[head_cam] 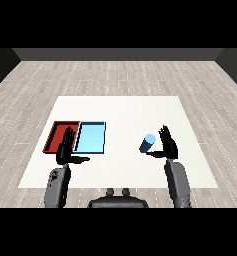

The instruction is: Pick the blue can and put it in the blue box

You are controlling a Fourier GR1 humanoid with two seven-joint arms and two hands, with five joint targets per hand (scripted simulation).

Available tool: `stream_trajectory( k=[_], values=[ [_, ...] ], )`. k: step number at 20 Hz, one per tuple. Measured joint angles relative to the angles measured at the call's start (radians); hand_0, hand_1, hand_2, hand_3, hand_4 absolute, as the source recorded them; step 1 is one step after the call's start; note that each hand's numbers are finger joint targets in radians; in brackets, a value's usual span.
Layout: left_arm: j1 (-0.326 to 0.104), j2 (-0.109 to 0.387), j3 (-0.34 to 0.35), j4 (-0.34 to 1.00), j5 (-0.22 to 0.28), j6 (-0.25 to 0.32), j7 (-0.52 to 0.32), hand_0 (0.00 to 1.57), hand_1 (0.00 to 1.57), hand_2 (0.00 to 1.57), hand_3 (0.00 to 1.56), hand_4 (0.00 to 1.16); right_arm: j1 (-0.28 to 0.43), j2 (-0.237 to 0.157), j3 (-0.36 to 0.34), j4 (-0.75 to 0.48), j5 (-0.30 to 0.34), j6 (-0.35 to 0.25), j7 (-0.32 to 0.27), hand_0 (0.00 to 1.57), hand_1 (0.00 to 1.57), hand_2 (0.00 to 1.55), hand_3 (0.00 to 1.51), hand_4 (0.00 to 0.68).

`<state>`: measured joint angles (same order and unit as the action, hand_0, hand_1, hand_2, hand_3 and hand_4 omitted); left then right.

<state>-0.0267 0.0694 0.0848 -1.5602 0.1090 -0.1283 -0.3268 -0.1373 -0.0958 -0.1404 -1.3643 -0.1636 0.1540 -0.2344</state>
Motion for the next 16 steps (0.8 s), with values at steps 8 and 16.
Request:
stream_trajectory(
  k=[8,16],
  values=[
    [0.026,-0.018,-0.015,-0.022,0.008,-0.001,0.007,0.0,0.0,0.0,0.0,0.0,-0.11,-0.011,-0.031,0.231,-0.009,0.011,-0.069,0.0,0.0,0.0,0.0,0.0],
    [0.015,-0.01,0.003,-0.015,0.024,-0.005,0.009,0.0,0.0,0.0,0.0,0.0,-0.165,0.012,-0.024,0.344,-0.02,0.002,-0.102,0.0,0.0,0.0,0.0,0.0]
  ],
)
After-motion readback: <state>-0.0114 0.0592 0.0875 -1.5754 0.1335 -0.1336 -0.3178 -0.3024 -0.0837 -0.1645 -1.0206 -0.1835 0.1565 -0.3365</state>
